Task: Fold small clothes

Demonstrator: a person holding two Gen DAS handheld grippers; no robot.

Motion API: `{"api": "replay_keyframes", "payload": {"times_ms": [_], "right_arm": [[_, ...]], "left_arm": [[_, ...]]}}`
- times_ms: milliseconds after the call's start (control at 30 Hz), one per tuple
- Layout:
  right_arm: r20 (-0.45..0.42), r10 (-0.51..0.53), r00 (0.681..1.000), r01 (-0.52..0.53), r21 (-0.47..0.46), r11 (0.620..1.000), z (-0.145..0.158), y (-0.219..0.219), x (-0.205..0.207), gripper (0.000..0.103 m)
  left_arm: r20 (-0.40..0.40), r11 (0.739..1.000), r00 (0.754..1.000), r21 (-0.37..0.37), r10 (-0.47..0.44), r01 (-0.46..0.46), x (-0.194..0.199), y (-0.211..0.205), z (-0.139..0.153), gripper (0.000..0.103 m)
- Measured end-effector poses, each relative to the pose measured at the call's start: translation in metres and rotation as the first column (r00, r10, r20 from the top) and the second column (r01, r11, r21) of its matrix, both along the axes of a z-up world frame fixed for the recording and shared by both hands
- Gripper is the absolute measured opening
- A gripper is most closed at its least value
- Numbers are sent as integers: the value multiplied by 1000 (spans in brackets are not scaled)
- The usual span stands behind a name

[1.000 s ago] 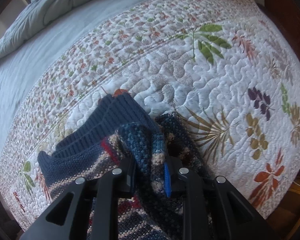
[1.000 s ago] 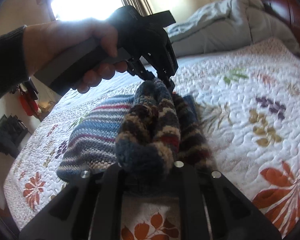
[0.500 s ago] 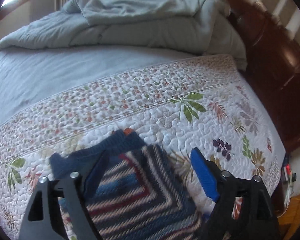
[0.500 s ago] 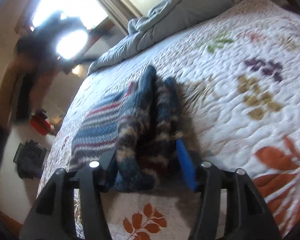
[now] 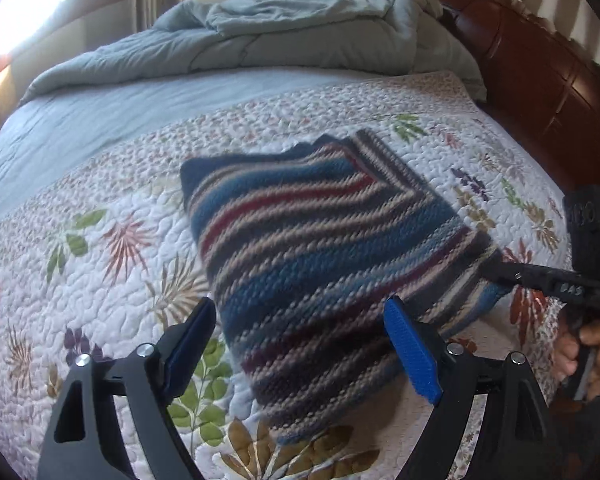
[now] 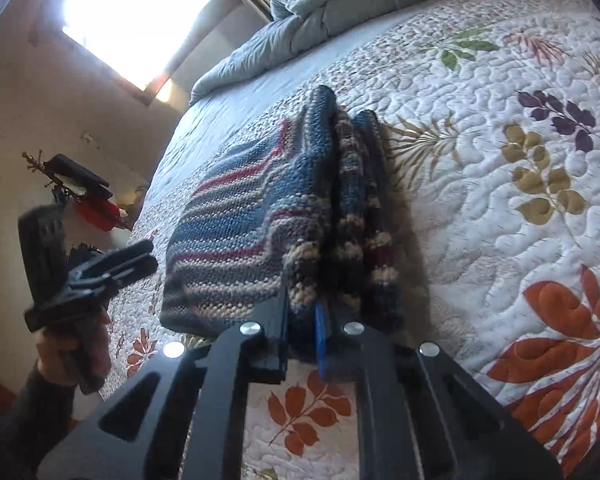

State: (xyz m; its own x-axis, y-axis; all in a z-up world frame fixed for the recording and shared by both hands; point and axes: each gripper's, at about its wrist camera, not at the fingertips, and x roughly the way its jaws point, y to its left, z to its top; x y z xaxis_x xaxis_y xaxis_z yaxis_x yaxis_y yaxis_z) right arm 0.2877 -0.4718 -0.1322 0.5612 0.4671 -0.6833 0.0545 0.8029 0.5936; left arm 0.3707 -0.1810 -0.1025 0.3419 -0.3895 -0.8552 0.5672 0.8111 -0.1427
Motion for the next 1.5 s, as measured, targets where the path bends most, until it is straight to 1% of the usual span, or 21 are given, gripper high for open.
{"api": "replay_keyframes", "payload": {"times_ms": [67, 133, 200, 267, 300, 333, 400, 500, 600, 700, 867, 900, 933, 967, 1033, 1167, 1267, 1333, 1367, 1400, 1500], "right_arm": [[5, -11, 1000, 11, 22, 1000, 5, -7, -6, 8], [-40, -10, 999, 10, 14, 1000, -3, -10, -8, 8], [-98, -12, 995, 9, -32, 999, -21, -8, -5, 8], [-112, 20, 994, -24, -28, 999, -27, -4, -4, 11], [-105, 46, 993, -47, -1, 999, -21, -5, -3, 19], [-93, 47, 995, -46, 7, 999, -13, -8, -1, 32], [-19, 13, 1000, -13, -10, 1000, 17, -21, 9, 46], [-16, 39, 999, -38, 64, 997, 36, -30, 51, 46], [-99, 78, 992, -67, 105, 992, 26, -26, 105, 46], [-221, 78, 972, -58, 97, 994, 1, -26, 138, 46], [-286, 102, 953, -91, 54, 994, -12, -19, 138, 46], [-287, 115, 951, -104, 54, 993, -15, -17, 136, 43], [-288, 137, 948, -121, 73, 990, -19, -16, 135, 21], [-287, 160, 944, -142, 85, 986, -21, -14, 132, 13], [-272, 156, 950, -153, 32, 988, -19, -16, 126, 11], [-281, 104, 954, -93, 51, 994, -32, -40, 123, 10], [-278, 99, 956, -84, 64, 994, -37, -41, 124, 11], [-248, 140, 959, -121, 92, 988, -30, -35, 130, 22], [-240, 142, 960, -119, 106, 987, -25, -40, 128, 25], [-221, 111, 969, -92, 96, 991, -17, -46, 131, 33], [-190, 64, 980, -49, 83, 995, -5, -56, 147, 35]], "left_arm": [[-44, 997, 998, 64, 34, -31, -1, 0, -19, 86], [-108, 994, 994, 109, 35, -23, -7, 2, -41, 85], [-155, 993, 988, 117, 21, -3, -14, 3, -60, 85], [-173, 994, 985, 110, 15, 4, -19, 7, -68, 85], [-174, 996, 985, 89, 12, 3, -19, 11, -66, 84], [-172, 998, 985, 65, 5, 6, -18, 14, -62, 84], [-151, 1000, 988, -6, -16, 15, -16, 22, -47, 85], [-99, 994, 995, -105, -18, 8, -10, 36, -27, 86], [-114, 983, 993, -182, 12, -32, 2, 46, -23, 87], [-156, 983, 987, -175, 31, -58, 11, 47, -36, 87], [-160, 987, 987, -157, 14, -39, 5, 41, -48, 87], [-159, 988, 987, -152, 11, -36, 5, 38, -49, 87], [-156, 988, 988, -149, 14, -37, 5, 37, -49, 87], [-155, 988, 988, -148, 15, -38, 4, 36, -49, 87], [-156, 987, 988, -155, 14, -38, 6, 35, -46, 87], [-134, 982, 991, -190, -15, -11, 9, 37, -37, 87], [-134, 990, 991, -139, -24, 6, 10, 31, -43, 87], [-147, 994, 989, -109, -24, 7, 12, 30, -50, 87], [-150, 994, 989, -107, -22, 6, 13, 32, -52, 87], [-160, 993, 987, -122, -19, -1, 15, 35, -53, 87], [-178, 990, 984, -141, -14, -12, 15, 38, -54, 87]]}}
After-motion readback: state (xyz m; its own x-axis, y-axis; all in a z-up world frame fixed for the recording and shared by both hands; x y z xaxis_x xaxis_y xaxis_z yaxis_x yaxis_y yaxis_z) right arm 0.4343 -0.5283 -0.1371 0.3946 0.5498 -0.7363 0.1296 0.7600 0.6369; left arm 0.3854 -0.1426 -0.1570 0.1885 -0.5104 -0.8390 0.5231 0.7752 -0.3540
